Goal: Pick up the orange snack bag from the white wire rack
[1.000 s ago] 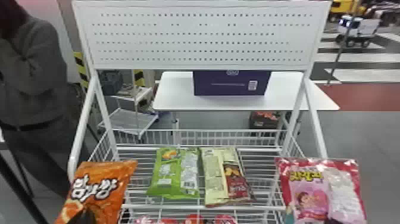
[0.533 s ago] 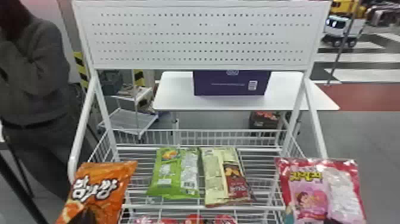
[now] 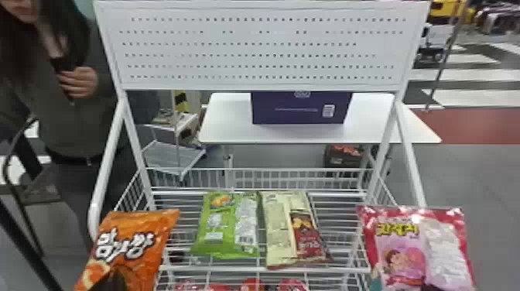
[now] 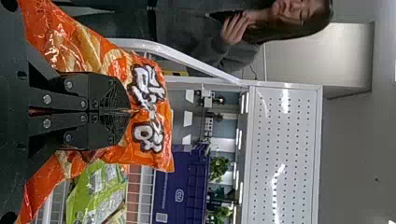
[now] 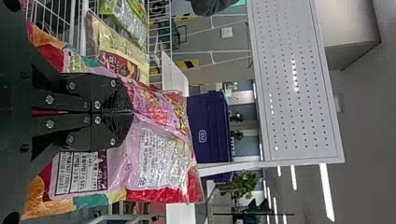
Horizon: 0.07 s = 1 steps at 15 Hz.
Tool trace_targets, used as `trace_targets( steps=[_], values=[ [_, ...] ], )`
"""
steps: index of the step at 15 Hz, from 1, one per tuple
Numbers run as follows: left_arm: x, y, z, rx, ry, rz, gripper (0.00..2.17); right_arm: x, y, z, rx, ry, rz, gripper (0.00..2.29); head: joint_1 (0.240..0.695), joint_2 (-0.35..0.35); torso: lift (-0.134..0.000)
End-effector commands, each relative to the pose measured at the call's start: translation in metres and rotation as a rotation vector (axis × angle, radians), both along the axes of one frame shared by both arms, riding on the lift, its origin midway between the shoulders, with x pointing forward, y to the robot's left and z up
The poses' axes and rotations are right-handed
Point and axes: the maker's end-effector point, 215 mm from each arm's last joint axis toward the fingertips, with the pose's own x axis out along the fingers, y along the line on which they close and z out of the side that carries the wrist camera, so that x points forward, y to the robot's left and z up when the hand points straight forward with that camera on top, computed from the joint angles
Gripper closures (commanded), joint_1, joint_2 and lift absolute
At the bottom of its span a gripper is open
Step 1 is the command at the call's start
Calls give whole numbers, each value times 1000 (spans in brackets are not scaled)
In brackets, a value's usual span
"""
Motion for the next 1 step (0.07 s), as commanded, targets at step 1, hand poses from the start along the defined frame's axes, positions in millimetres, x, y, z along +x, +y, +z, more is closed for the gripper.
trace_targets(
  steps=[1],
  values=[
    [0, 0, 1, -1, -3, 0, 2145, 0, 0, 0, -2, 0, 1, 2253, 499, 0, 0]
  ],
)
